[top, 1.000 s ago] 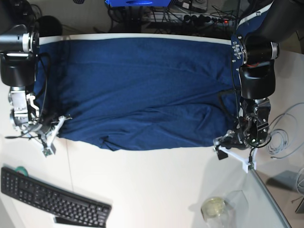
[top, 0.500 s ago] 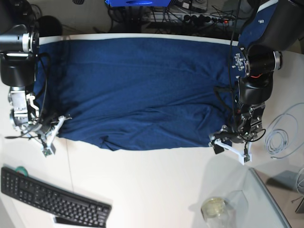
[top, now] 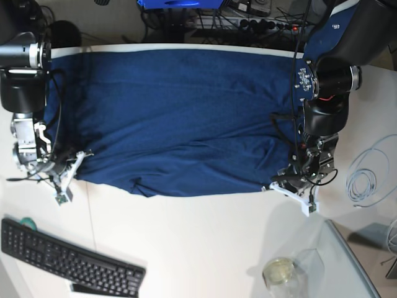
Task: Layout the t-shirt on the table in an organized manner, then fold the t-shirt properly
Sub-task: 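Grasp the hem corner with the left gripper and pull outward, then hold the hem corners with both grippers and tug them taut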
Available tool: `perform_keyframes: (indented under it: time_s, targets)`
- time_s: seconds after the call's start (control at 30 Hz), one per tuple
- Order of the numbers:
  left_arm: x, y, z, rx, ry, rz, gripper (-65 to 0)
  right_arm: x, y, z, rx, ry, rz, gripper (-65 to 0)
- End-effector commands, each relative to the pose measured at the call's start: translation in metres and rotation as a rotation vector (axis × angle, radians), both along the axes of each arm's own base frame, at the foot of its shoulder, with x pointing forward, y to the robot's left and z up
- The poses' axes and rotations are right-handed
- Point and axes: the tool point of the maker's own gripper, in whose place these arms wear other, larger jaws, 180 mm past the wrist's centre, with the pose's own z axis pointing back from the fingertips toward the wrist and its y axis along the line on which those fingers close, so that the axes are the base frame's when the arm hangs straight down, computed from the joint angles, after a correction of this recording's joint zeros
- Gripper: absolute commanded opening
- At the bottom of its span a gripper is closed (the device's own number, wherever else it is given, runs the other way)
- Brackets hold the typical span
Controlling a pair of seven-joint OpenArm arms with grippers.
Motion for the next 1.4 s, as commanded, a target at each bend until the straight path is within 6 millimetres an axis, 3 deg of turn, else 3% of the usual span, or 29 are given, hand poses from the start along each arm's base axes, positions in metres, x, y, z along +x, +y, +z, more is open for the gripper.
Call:
perform_keyframes:
  time_s: [0.0, 0.2, 0.43, 0.6, 0.8, 0.97, 1.37]
  targets:
    - [0.020, 0.010, 0.025, 0.027, -0.081, 0.011, -65.0, 0.020, -0.009, 0.022, -0.017, -0.074, -0.004, -65.0]
    - [0.013, 0.012, 0.048, 0.065, -0.111, -0.025, -65.0, 0.020, -0.002, 0.048, -0.052, -0.174, 0.040, -65.0]
    - [-0.008, 0.009, 0.074, 0.113, -0.178, -0.059, -65.0, 0.013, 0.003, 0.058, -0.066, -0.215, 0.064, -65.0]
    - [-0.021, 0.007, 0.087, 0.056, -0.238, -0.042, -65.0, 0.010, 0.006, 0.064, -0.072, -0.237, 0.076, -65.0]
    - [-0.037, 0.020, 0.100, 0.049, -0.276, -0.038, -65.0, 0.001, 0.007, 0.061, -0.075, -0.233, 0.082, -65.0]
    - [-0.049, 0.022, 0.106, 0.068, -0.289, -0.053, -65.0, -0.008, -0.014, 0.059, -0.071, -0.227, 0.012, -65.0]
    - [-0.076, 0.016, 0.093, 0.073, -0.258, -0.070, -65.0, -0.040, -0.013, 0.033, -0.065, -0.155, 0.009, -64.8]
